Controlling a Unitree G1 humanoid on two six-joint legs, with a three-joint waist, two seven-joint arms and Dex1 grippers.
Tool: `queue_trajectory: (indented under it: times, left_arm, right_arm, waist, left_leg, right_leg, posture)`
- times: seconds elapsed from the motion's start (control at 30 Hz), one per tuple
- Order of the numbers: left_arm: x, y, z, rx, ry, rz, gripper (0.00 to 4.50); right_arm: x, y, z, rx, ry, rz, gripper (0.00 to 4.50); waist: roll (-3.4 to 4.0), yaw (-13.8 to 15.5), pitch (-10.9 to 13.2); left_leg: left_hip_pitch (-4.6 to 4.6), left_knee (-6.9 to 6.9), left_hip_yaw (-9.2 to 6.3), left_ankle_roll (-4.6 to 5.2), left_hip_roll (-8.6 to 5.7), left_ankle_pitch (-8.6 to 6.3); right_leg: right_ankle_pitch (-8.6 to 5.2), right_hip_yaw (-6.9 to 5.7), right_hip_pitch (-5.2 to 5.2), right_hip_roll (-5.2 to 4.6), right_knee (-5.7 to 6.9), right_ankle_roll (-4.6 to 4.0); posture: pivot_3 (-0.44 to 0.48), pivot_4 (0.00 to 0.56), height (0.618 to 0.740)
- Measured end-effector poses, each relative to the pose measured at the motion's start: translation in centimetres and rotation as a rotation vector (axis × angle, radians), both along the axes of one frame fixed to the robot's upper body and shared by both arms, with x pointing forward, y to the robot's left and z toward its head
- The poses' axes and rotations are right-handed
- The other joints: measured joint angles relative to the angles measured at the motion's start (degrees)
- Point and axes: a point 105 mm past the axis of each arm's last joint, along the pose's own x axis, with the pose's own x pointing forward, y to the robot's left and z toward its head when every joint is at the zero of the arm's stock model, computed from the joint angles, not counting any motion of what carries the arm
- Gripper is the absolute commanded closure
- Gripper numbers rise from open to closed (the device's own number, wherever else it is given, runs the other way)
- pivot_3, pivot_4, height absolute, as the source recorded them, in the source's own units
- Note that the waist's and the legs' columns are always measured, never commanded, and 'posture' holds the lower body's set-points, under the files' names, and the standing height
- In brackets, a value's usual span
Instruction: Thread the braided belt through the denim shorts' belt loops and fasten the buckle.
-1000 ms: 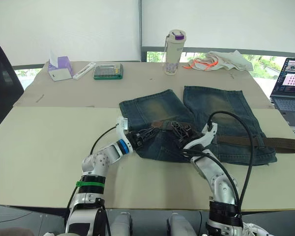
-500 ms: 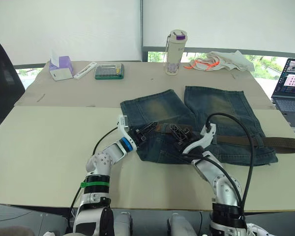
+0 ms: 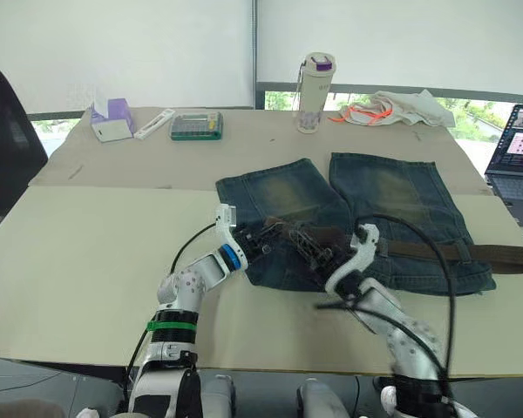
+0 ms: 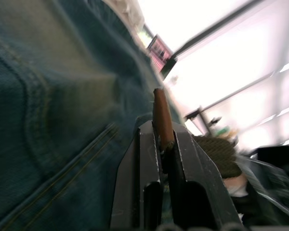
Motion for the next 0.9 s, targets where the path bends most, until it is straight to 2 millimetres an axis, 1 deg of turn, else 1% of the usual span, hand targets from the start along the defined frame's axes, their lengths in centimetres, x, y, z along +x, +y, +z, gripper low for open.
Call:
queue_trajectory:
  times: [0.03,0.07,0.1,0.13,0.2,0.23,0.3,0.33,0.5,0.53,0.6,0.63,0.7,0.87,0.9]
  left_arm:
    - [0.2,0.9,-0.4,0.032,-0.004,0.016,4.5]
    - [0.4,1.7,-0.6,0.057,-0.01,0.03,4.5]
    - [0.6,2.2,-0.5,0.07,-0.023,0.039,4.5]
    - [0.8,2.6,-0.5,0.08,-0.032,0.049,4.5]
    - [1.0,3.2,-0.6,0.104,-0.038,0.058,4.5]
    - [1.2,3.8,-0.6,0.125,-0.048,0.071,4.5]
    - [1.7,5.9,-0.7,0.175,-0.054,0.13,4.5]
    - [1.8,6.7,-0.7,0.191,-0.058,0.156,4.5]
    - [3.3,10.3,-0.6,0.297,-0.101,0.341,4.5]
    - [3.8,11.5,-0.4,0.326,-0.11,0.4,4.5]
    - [4.3,13.3,-0.1,0.36,-0.119,0.48,4.5]
    - [4.6,14.5,0.1,0.392,-0.128,0.528,4.5]
    - [5.0,15.9,0.3,0.441,-0.149,0.585,4.5]
    - [5.8,17.6,0.5,0.48,-0.156,0.683,4.5]
    - [6.0,18.2,0.6,0.497,-0.16,0.707,4.5]
  right_arm:
    - [-0.5,-0.8,0.2,-0.03,-0.016,0.009,0.02]
    - [-1.0,-2.3,0.6,-0.053,-0.038,0.011,0.02]
    - [-1.2,-4.0,1.3,-0.083,-0.061,-0.008,0.02]
    - [-1.2,-5.3,2.1,-0.105,-0.086,-0.033,0.02]
    - [-1.4,-7.2,2.9,-0.152,-0.121,-0.058,0.02]
    - [-1.6,-8.5,2.8,-0.195,-0.118,-0.078,0.02]
    - [-1.8,-11.8,2.3,-0.275,-0.1,-0.162,0.02]
    - [-1.9,-12.8,2.1,-0.293,-0.093,-0.194,0.02]
    - [-2.5,-16.0,0.6,-0.402,-0.069,-0.261,0.02]
    - [-2.5,-17.3,0.4,-0.442,-0.062,-0.303,0.02]
    - [-2.5,-19.3,0.2,-0.491,-0.052,-0.368,0.02]
    - [-2.4,-20.7,0.2,-0.526,-0.045,-0.412,0.02]
    - [-2.4,-22.6,0.2,-0.579,-0.03,-0.468,0.02]
    - [-1.9,-24.8,0.1,-0.67,-0.005,-0.51,0.02]
    - [-1.6,-25.1,0.2,-0.678,-0.005,-0.519,0.02]
  waist:
    - [-0.01,-0.2,0.0]
    - [-0.01,-0.2,0.0]
    - [-0.02,-0.2,0.0]
    - [-0.03,-0.3,0.0]
    - [-0.04,-0.3,0.0]
    - [-0.05,-0.3,0.0]
    - [-0.06,-0.3,0.0]
    - [-0.06,-0.3,0.0]
    - [-0.07,-0.2,0.0]
    - [-0.07,-0.2,0.0]
    - [-0.07,-0.2,0.0]
    - [-0.06,-0.2,0.0]
    - [-0.07,-0.2,0.0]
    - [-0.08,-0.2,0.0]
    - [-0.08,-0.3,0.0]
  left_leg:
    - [0.01,-0.01,0.0,0.0,0.01,0.0]
    - [0.02,-0.01,0.0,0.0,0.01,0.0]
    - [0.05,0.0,0.0,0.0,0.02,0.0]
    - [0.09,0.0,0.0,0.0,0.03,0.0]
    - [0.09,-0.01,0.0,0.0,0.05,0.0]
    - [0.08,-0.02,0.0,0.0,0.05,0.0]
    - [0.06,-0.04,0.0,0.0,0.05,0.0]
    - [0.06,-0.04,0.01,0.01,0.05,0.0]
    - [0.08,0.01,0.01,0.0,0.04,0.0]
    - [0.08,0.03,0.02,0.0,0.04,0.0]
    - [0.09,0.02,0.02,0.0,0.04,0.0]
    - [0.09,0.01,0.02,0.0,0.04,0.0]
    - [0.09,0.0,0.03,0.0,0.04,0.0]
    - [0.08,0.02,0.03,0.0,0.03,0.0]
    - [0.1,0.03,0.03,0.0,0.03,0.0]
  right_leg:
    - [0.0,0.0,-0.01,0.0,0.02,0.0]
    - [0.0,0.0,0.0,0.0,0.03,0.0]
    - [0.0,0.0,0.04,0.0,0.05,-0.01]
    - [0.0,0.0,0.05,0.0,0.05,-0.01]
    - [0.0,0.0,0.07,0.01,0.05,0.0]
    - [-0.01,-0.01,0.06,0.01,0.03,0.01]
    - [-0.01,-0.01,0.06,0.01,-0.01,0.02]
    - [-0.01,-0.01,0.06,0.01,0.0,0.02]
    - [-0.01,0.0,0.07,0.0,0.05,0.02]
    - [-0.01,0.0,0.07,0.0,0.04,0.02]
    - [-0.01,0.01,0.07,0.0,0.05,0.02]
    - [-0.01,0.01,0.07,0.0,0.05,0.02]
    - [-0.01,0.01,0.07,0.0,0.04,0.02]
    - [-0.01,0.0,0.08,0.0,0.06,0.03]
    - [-0.01,0.01,0.07,0.0,0.08,0.03]
  posture:
    - [0.0,0.15,0.74]
    - [0.0,0.15,0.74]
    - [0.0,0.15,0.74]
    - [0.0,0.15,0.74]
    - [0.0,0.15,0.74]
    - [0.0,0.15,0.74]
    - [0.0,0.15,0.74]
    - [0.0,0.15,0.74]
    - [0.0,0.15,0.74]
    - [0.0,0.15,0.74]
    - [0.0,0.15,0.74]
    - [0.0,0.15,0.74]
    - [0.0,0.15,0.74]
    - [0.0,0.15,0.74]
    - [0.0,0.15,0.74]
